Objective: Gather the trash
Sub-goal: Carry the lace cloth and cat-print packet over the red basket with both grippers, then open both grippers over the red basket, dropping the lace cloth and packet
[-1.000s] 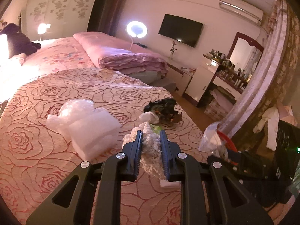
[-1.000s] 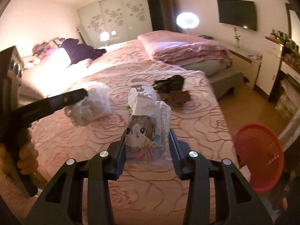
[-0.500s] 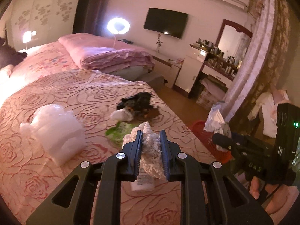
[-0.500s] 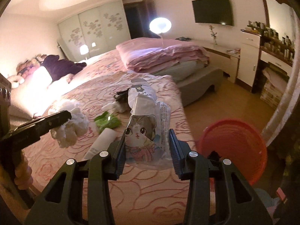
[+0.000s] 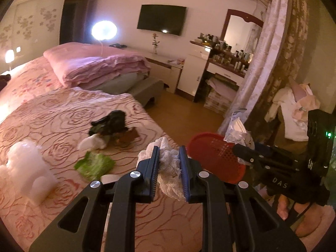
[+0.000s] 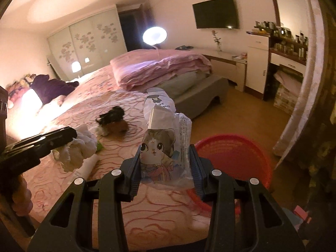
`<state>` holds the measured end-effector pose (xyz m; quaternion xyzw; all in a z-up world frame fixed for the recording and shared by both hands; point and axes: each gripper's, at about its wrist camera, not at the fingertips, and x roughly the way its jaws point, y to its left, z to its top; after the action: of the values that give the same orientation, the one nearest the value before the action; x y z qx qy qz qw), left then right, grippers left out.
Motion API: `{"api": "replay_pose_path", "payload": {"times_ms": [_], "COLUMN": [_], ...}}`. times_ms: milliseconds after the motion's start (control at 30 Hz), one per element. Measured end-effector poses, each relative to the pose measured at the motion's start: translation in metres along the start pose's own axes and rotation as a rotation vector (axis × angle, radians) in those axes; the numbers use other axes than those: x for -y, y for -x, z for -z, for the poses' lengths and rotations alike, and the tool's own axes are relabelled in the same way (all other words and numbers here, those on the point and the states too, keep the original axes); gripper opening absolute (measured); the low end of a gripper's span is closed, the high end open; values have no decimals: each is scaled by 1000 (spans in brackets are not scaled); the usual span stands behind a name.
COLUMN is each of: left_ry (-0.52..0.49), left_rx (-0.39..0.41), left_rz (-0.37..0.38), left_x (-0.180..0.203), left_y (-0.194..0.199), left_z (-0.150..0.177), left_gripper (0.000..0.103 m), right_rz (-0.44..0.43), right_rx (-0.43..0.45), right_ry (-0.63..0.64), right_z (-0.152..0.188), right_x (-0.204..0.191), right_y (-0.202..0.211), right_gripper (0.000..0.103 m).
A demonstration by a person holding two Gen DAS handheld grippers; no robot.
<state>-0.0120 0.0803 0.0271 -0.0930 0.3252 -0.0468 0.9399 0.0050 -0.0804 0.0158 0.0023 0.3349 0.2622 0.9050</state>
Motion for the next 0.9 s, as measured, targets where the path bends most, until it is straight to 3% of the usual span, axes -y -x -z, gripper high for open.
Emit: {"api": "replay_pose_path", "payload": {"times_ms": [333,900], "left_ry": [-23,-108], "left_rx": [-64,-209], "left_rz": [105,130], "left_x": [38,99], "left_y": [-46,-136], "left_z": [-19,-15], "left_gripper": [18,18], "right_rz": [73,143], "right_rx": [8,-88], "right_ry": [-33,-164], "right_z": [2,22], "right_x": [39,111], "right_y": [7,-26], "right_gripper": [40,42]}}
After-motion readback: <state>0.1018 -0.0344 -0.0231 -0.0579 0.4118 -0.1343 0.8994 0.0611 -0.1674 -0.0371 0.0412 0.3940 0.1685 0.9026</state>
